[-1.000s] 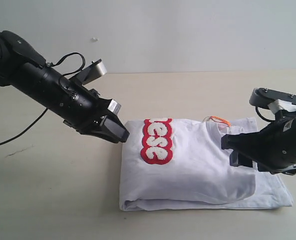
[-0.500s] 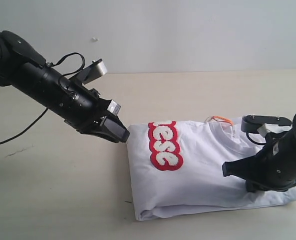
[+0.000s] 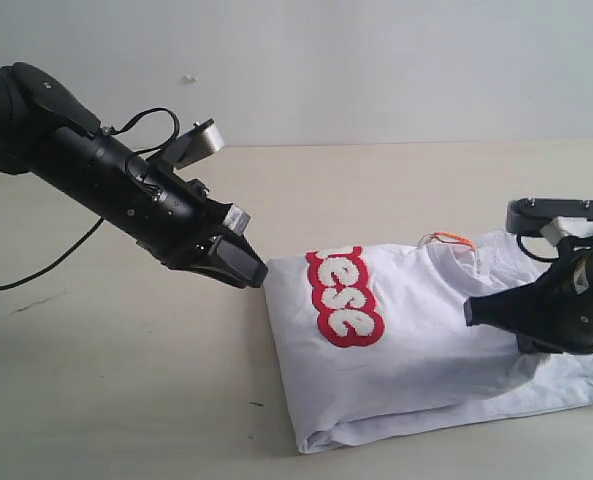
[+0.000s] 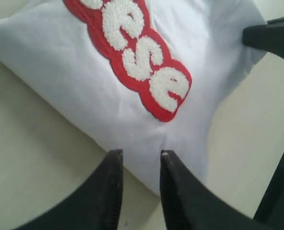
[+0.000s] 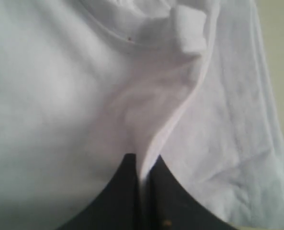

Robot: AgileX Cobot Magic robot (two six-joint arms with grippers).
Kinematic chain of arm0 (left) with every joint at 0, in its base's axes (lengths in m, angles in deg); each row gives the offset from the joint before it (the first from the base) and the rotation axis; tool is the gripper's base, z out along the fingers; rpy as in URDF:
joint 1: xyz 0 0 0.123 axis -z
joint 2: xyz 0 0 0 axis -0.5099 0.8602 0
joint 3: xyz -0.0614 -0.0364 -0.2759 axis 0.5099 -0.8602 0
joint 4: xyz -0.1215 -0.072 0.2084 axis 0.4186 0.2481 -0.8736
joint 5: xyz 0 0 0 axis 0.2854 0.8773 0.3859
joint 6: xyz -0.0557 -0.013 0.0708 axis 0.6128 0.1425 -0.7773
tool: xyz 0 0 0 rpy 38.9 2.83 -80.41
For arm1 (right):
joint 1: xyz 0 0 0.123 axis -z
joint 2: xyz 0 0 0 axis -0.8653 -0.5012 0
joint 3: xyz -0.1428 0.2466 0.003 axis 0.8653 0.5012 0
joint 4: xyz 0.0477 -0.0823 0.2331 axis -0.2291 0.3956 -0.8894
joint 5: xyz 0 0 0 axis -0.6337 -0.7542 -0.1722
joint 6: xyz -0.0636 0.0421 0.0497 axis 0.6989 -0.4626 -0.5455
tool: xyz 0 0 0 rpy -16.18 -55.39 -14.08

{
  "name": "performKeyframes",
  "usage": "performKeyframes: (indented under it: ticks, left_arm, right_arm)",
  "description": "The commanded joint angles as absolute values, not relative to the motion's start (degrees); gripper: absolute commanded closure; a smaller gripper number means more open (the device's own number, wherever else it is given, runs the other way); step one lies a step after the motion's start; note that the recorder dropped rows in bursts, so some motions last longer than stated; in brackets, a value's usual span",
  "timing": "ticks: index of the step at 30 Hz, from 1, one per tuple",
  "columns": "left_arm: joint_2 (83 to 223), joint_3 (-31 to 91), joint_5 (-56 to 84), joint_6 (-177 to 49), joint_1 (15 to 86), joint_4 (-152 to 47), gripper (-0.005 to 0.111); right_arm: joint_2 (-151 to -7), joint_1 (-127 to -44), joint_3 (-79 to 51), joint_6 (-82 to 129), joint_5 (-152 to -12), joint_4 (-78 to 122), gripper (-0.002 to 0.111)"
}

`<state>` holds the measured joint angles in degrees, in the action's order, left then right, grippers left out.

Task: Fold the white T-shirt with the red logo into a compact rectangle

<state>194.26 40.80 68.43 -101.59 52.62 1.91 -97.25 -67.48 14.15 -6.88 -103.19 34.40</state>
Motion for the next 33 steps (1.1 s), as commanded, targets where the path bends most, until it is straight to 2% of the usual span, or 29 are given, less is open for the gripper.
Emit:
performKeyframes:
  ticks: [1, 4, 8, 12, 14, 16, 19, 24, 26, 28, 30, 31, 33]
  left_arm:
    - [193.9, 40.5, 68.2, -101.9, 52.9, 2.8, 0.078]
    - [193.9, 40.5, 68.8, -101.9, 52.9, 2.8, 0.078]
    - [193.9, 40.5, 69.2, -101.9, 52.9, 2.8, 0.078]
    - [193.9, 40.5, 69.2, -101.9, 52.9, 3.1, 0.078]
    - [193.9, 40.5, 69.5, -101.9, 52.9, 3.5, 0.078]
    - [193.9, 40.5, 70.0, -101.9, 52.9, 4.1, 0.078]
    - [193.9, 40.5, 70.4, -101.9, 52.9, 4.4, 0.078]
    - [193.9, 40.5, 72.6, -102.8, 52.9, 5.7, 0.078]
    - [193.9, 40.5, 74.3, -103.7, 52.9, 7.2, 0.078]
    - [193.9, 40.5, 76.3, -105.1, 53.1, 9.2, 0.078]
    - [193.9, 40.5, 77.3, -106.1, 54.1, 10.3, 0.078]
    - [193.9, 40.5, 77.3, -106.4, 54.8, 10.4, 0.078]
    - [193.9, 40.5, 76.4, -107.3, 56.7, 10.4, 0.078]
  right_arm:
    - [-92.3, -67.1, 14.2, -7.5, -101.6, 37.6, 0.108]
    - [-91.8, -67.1, 14.2, -15.0, -104.0, 46.8, 0.108]
    - [-93.8, -67.1, 14.2, -35.9, -112.6, 67.0, 0.108]
    - [-96.8, -67.1, 14.2, -35.3, -112.3, 65.4, 0.108]
    - [-98.3, -67.1, 14.2, -35.3, -109.7, 64.6, 0.104]
    - [-99.3, -67.1, 14.2, -35.6, -109.1, 64.6, 0.096]
    - [-99.8, -67.1, 14.2, -39.3, -109.2, 67.5, 0.077]
    - [-99.9, -67.1, 14.2, -43.3, -113.8, 73.0, 0.026]
    - [-99.9, -67.1, 14.2, -43.3, -113.8, 73.3, 0.018]
    - [-99.9, -67.1, 14.2, -43.3, -113.3, 73.3, 0.018]
    - [-99.9, -67.1, 14.2, -43.3, -112.0, 73.3, 0.023]
    - [-99.8, -67.1, 14.2, -42.7, -110.5, 73.3, 0.031]
    - [-99.4, -67.3, 14.2, -41.5, -107.9, 71.7, 0.055]
